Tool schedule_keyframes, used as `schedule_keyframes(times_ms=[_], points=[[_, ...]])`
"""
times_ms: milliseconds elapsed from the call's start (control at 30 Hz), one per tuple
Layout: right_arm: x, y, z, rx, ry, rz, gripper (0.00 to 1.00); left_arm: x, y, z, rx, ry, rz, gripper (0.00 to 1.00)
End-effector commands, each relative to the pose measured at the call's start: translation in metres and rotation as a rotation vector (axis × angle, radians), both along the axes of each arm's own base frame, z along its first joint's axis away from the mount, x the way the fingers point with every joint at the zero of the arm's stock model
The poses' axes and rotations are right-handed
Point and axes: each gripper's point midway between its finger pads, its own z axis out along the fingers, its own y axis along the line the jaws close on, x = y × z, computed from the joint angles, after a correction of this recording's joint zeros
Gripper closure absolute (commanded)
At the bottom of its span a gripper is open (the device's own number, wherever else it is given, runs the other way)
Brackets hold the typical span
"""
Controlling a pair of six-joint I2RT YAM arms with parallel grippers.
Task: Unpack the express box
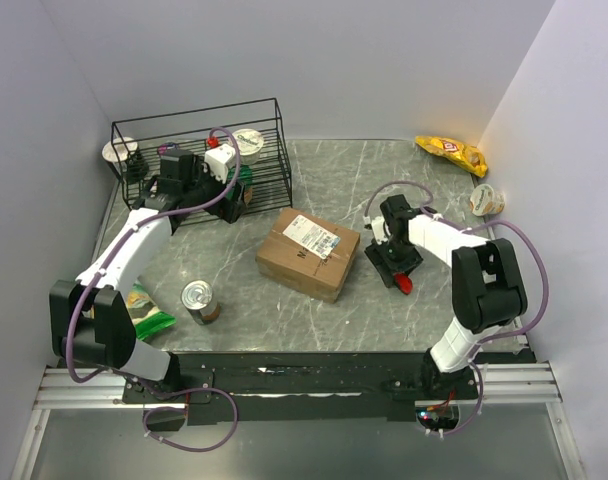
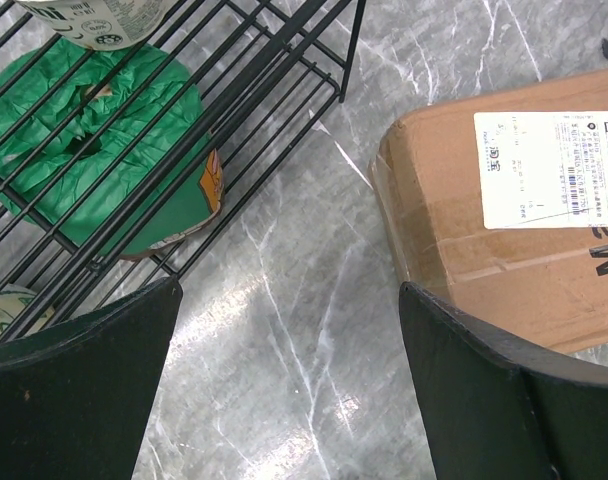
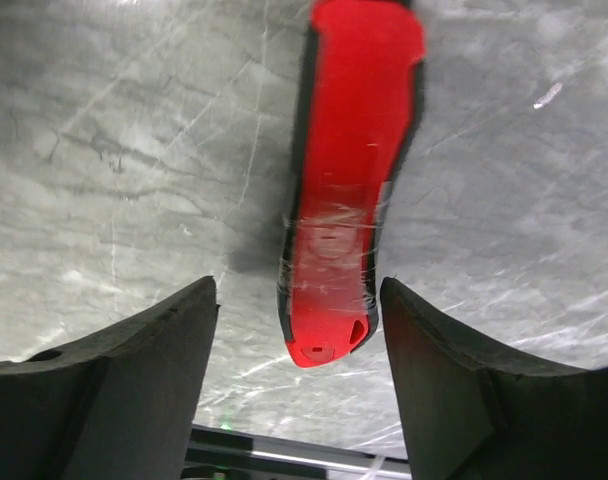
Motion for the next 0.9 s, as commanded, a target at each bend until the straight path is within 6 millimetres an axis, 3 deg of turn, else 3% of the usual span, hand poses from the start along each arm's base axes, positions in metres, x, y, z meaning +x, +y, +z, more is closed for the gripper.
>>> schedule_keyframes(times_ms=[0,400,500,533,600,700,733,767,800,833,867], points=[[0.001,0.001,0.003,0.043,-0.002,0.087,0.30,0.008,-0.010,0.024,-0.046,-0.054,-0.020,0.04],[0.002,-0.031,-0.019,-0.035,-0.039,0.108,0.37,0.008,-0.011,0.028,-0.046,-0.065,-0.024,0.04],[0.007,-0.031,-0.023,-0.037,-0.041,0.119,0.69,0.006,-0.015,0.027,-0.055,-0.061,-0.030,0.04],[0.008,-0.031,-0.022,-0.037,-0.041,0.121,0.90,0.005,-0.016,0.026,-0.051,-0.060,-0.035,0.04],[0.009,-0.036,-0.018,-0.037,-0.061,0.115,1.00,0.002,-0.022,0.026,-0.046,-0.065,-0.060,0.03],[0.013,-0.049,0.008,-0.039,-0.131,0.101,1.00,-0.002,-0.031,0.033,-0.030,-0.108,-0.102,0.04],[0.018,-0.046,0.027,0.000,-0.180,0.089,1.00,-0.003,-0.035,0.038,-0.010,-0.141,-0.127,0.03],[0.037,-0.044,0.056,0.039,-0.255,0.063,1.00,-0.005,-0.038,0.046,0.004,-0.178,-0.146,0.04],[0.037,-0.040,0.076,0.098,-0.255,0.053,1.00,-0.011,-0.048,0.051,0.016,-0.214,-0.191,0.03],[0.049,-0.026,0.102,0.215,-0.306,0.062,1.00,-0.014,-0.052,0.054,0.065,-0.295,-0.267,0.04],[0.080,-0.013,0.161,0.285,-0.438,0.101,1.00,-0.025,-0.055,0.073,0.062,-0.396,-0.323,0.04]])
